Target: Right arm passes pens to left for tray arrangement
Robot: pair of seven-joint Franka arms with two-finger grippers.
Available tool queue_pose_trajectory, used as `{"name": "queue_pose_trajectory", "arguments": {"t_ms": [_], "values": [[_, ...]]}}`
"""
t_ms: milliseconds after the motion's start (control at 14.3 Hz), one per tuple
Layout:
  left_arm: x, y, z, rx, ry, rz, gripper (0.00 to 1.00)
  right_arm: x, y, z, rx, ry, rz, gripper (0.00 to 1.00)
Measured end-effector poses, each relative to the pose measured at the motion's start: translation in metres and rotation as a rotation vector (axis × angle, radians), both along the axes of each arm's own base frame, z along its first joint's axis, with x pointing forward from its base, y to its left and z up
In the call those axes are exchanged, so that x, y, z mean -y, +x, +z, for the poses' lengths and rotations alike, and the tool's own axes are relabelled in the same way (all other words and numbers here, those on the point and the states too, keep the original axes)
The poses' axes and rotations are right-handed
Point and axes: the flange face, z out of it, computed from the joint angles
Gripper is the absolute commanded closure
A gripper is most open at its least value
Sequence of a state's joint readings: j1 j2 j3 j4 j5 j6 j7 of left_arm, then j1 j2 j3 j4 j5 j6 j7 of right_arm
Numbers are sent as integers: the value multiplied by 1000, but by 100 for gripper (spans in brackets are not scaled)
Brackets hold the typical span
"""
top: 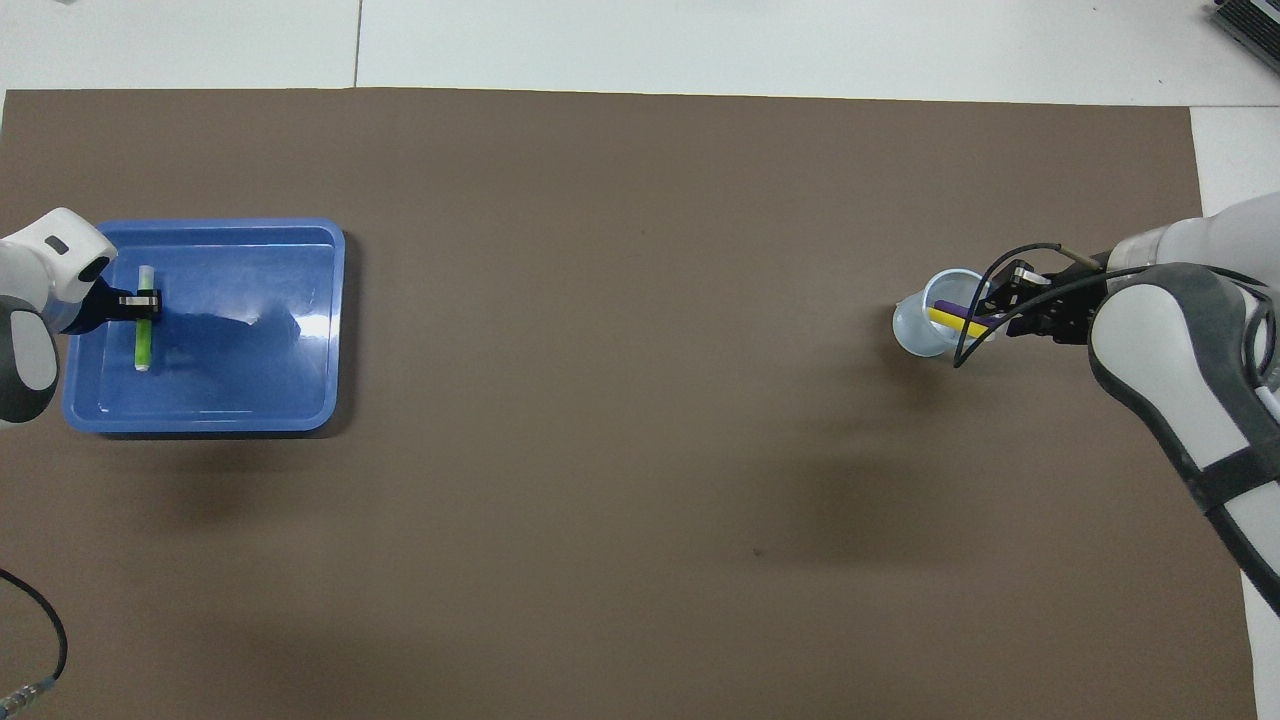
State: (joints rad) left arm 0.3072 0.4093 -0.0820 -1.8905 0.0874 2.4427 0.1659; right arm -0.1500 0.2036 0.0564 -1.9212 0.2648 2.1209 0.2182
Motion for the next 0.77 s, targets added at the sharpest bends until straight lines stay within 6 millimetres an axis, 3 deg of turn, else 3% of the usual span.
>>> {"name": "queue_pose_trajectory", "arguments": {"t_ms": [70,140,421,491,631,772], "values": [[0,0,0,1,0,0,100,0,0,0,-1,0,0,57],[0,0,0,1,0,-1,92,0,-1,-1,-2,1,0,60],[0,0,0,1,0,-1,75,0,-1,-1,-5,1,0,68],[0,0,0,1,0,-1,65,0,-1,-1,-5,1,0,70],[0,0,0,1,0,-3,54,0,-2,0,-4,1,0,72],[0,0,0,1,0,-3,52,0,-2,0,-3,1,0,78]]}}
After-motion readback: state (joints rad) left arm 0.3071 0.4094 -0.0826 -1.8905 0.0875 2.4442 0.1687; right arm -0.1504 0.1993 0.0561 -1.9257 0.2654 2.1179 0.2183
